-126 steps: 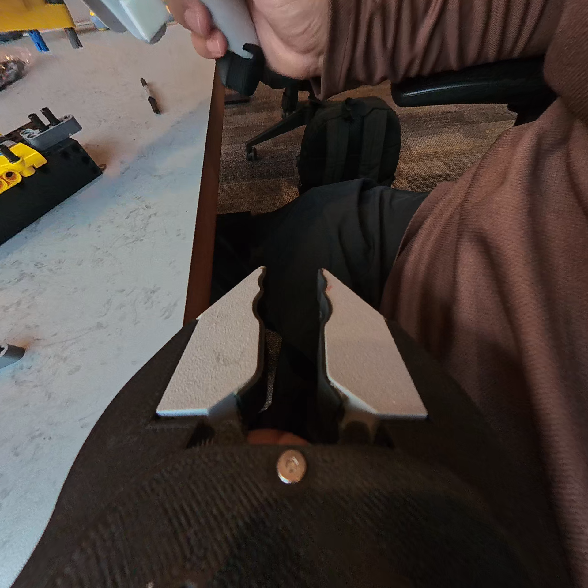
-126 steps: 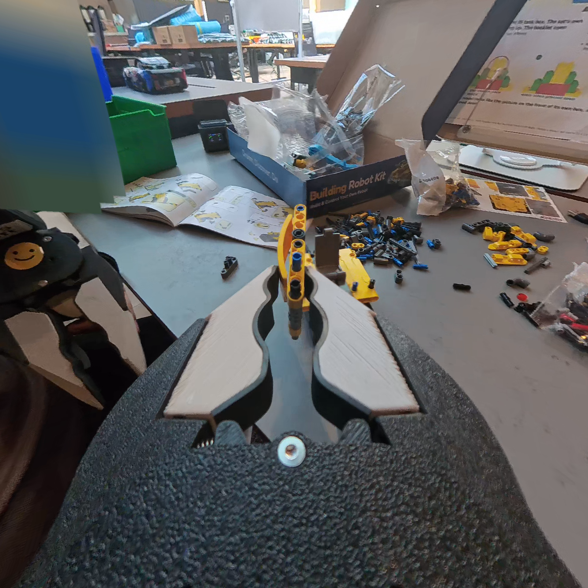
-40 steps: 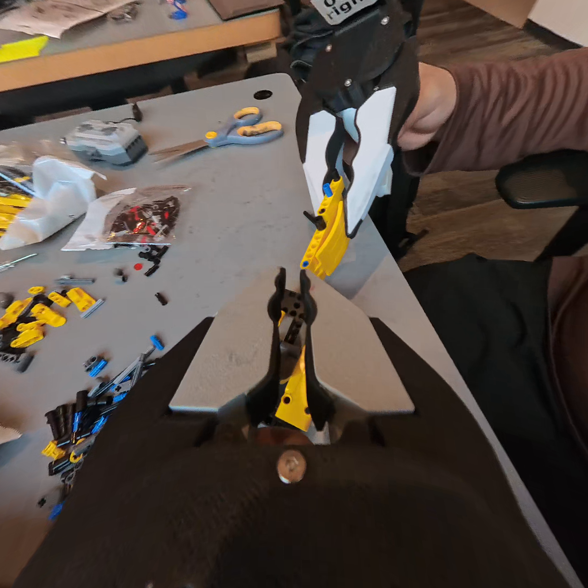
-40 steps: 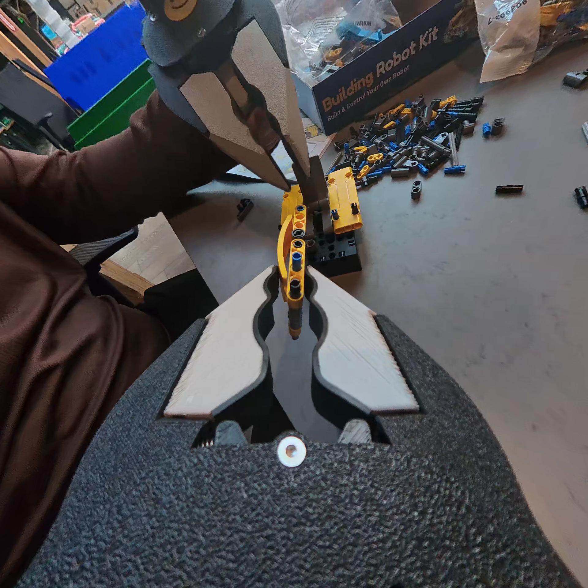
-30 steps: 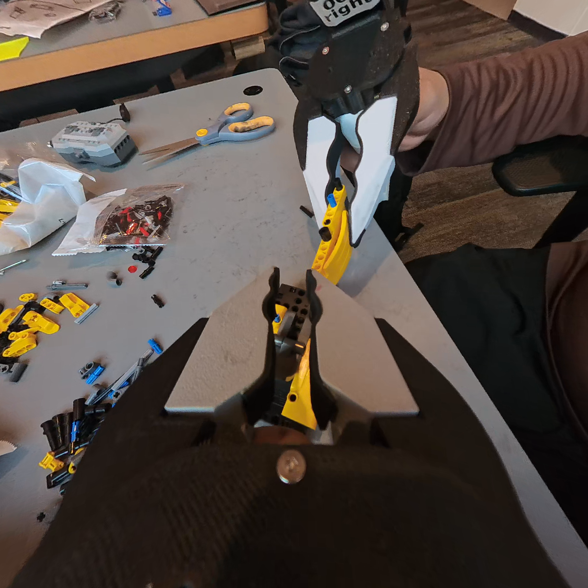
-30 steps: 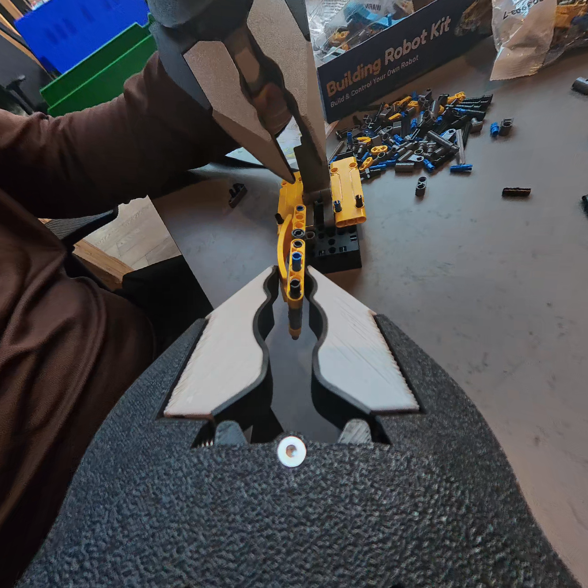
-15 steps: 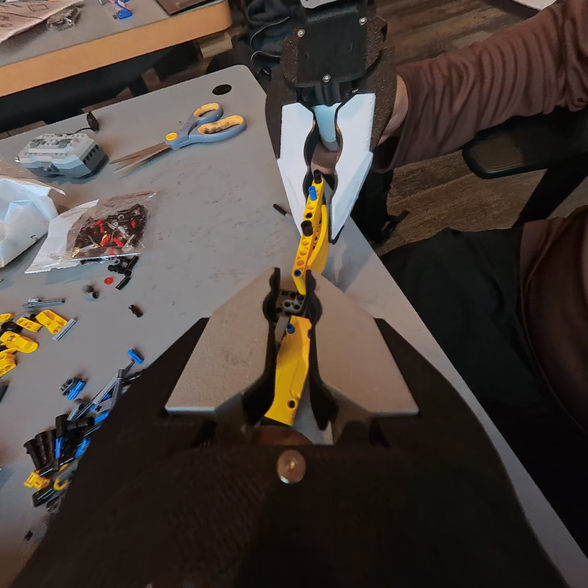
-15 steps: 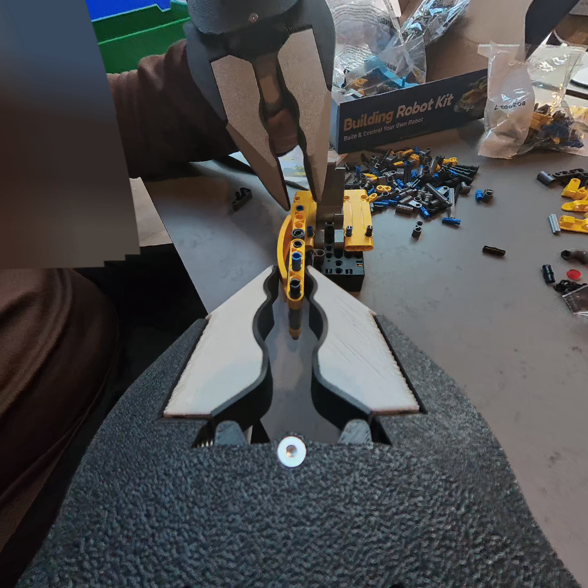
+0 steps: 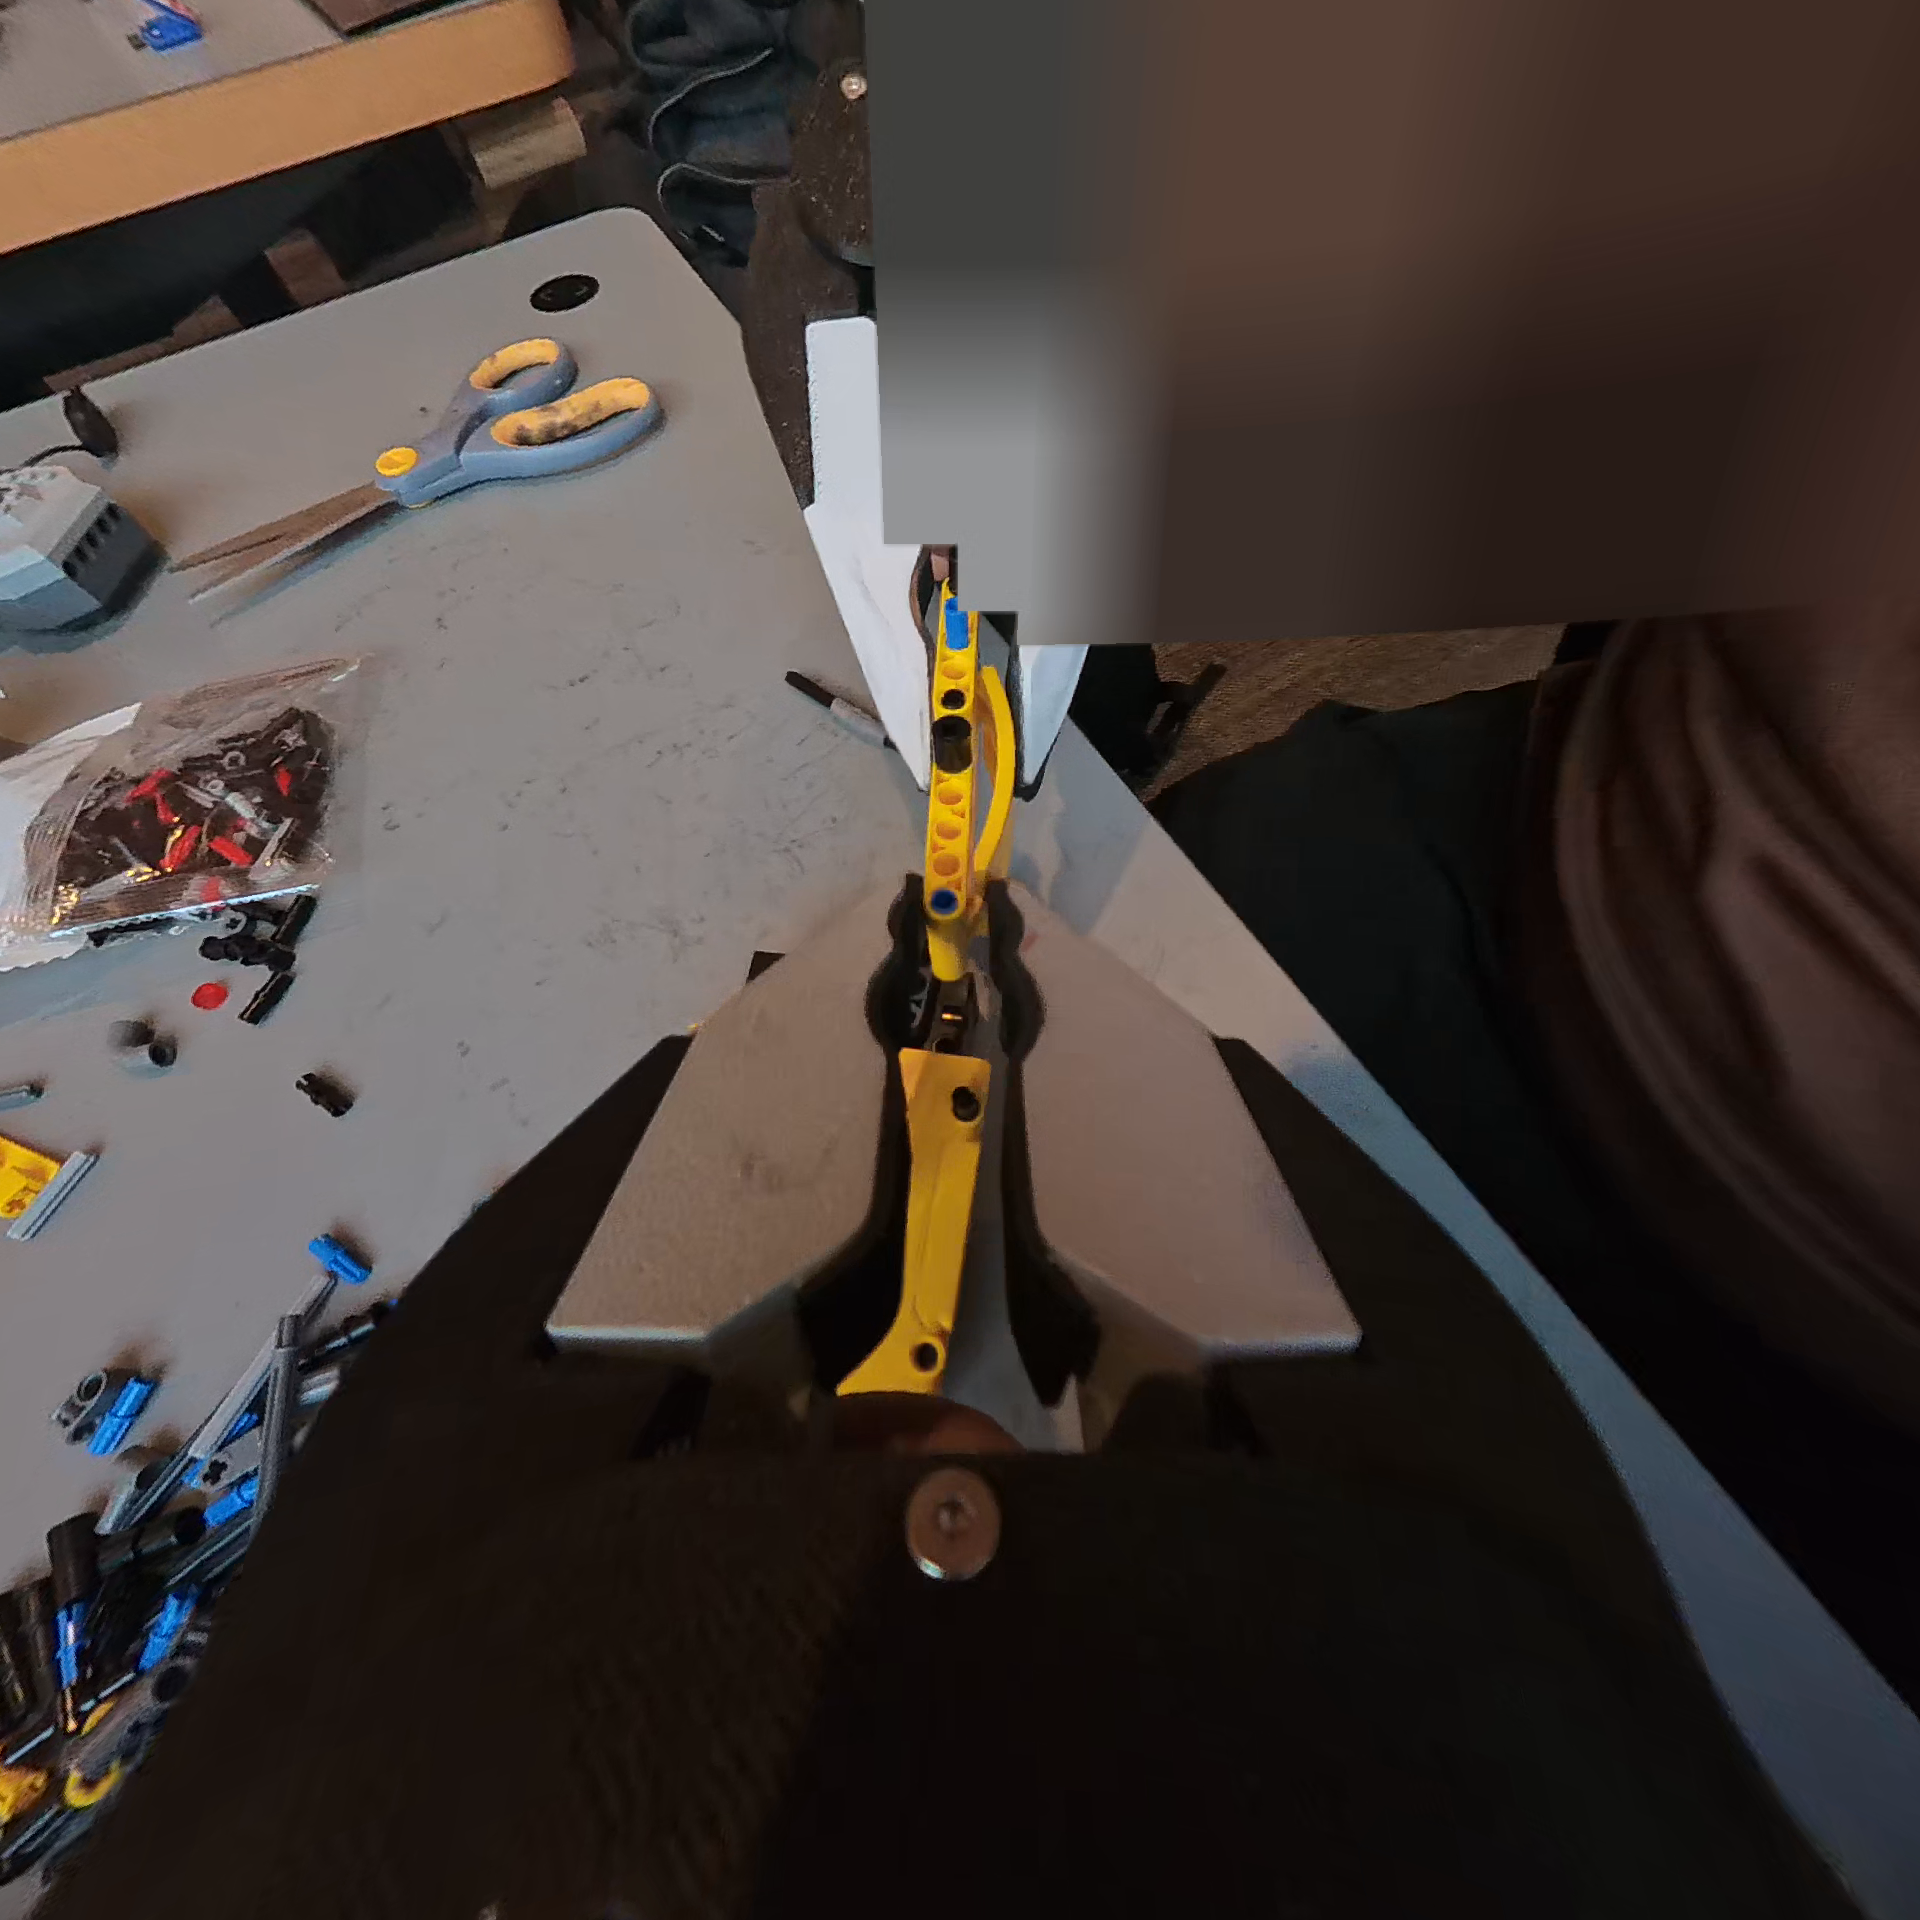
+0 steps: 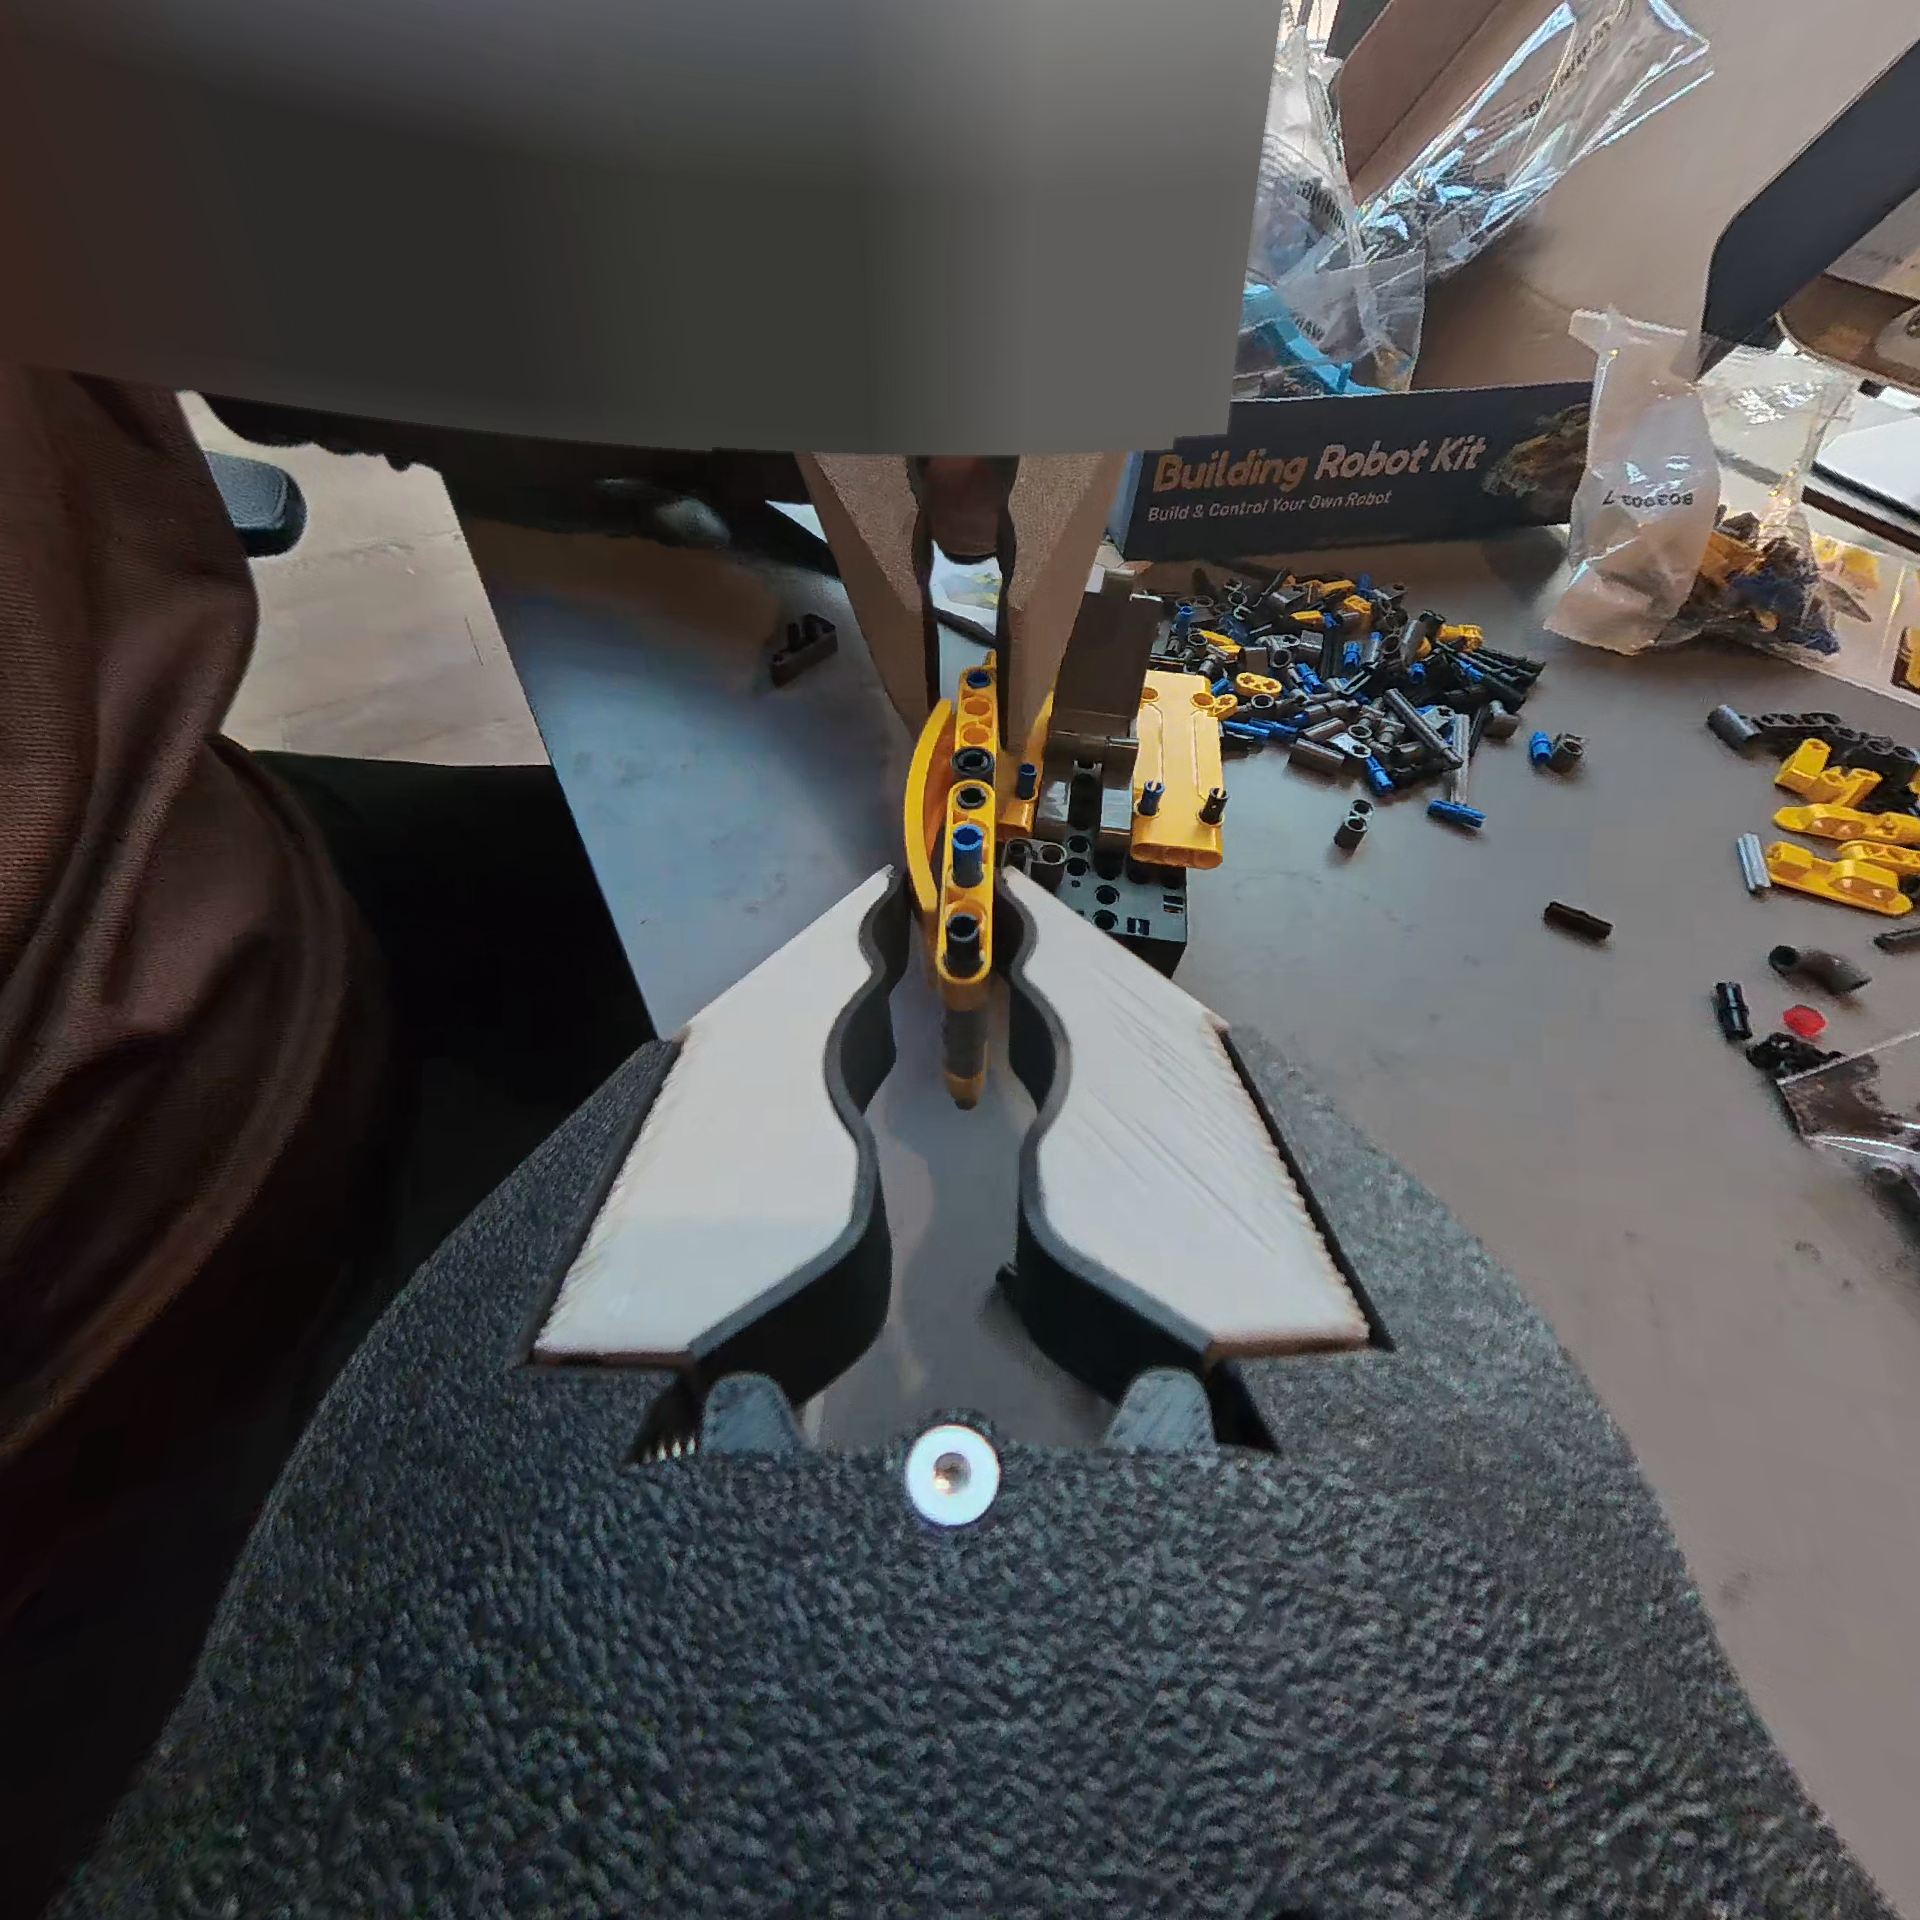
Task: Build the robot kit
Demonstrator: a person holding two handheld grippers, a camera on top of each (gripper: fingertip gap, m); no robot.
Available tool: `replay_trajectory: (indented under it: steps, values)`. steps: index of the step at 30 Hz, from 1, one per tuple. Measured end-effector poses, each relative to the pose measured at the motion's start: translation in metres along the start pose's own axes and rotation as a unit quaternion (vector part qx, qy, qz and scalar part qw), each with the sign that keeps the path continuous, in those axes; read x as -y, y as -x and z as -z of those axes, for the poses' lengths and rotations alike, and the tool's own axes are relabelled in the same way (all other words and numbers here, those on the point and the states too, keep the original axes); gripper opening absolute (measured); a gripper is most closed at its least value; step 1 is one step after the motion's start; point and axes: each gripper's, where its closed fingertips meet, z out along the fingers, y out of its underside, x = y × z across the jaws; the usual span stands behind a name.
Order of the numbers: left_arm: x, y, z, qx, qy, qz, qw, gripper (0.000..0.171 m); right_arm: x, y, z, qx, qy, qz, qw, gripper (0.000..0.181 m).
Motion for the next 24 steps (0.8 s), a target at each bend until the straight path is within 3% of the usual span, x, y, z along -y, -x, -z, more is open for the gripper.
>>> replay_trajectory:
  steps: [9, 24]
  values:
    - [0.002, 0.004, 0.003, -0.014, -0.019, -0.007, 1.000, 0.009, 0.002, -0.002, -0.002, 0.007, 0.007, -0.020, 1.000, 0.014]
    - [-0.011, 0.001, -0.001, -0.014, -0.011, -0.027, 0.999, 0.008, -0.008, -0.003, -0.007, -0.022, 0.026, 0.020, 0.999, 0.014]
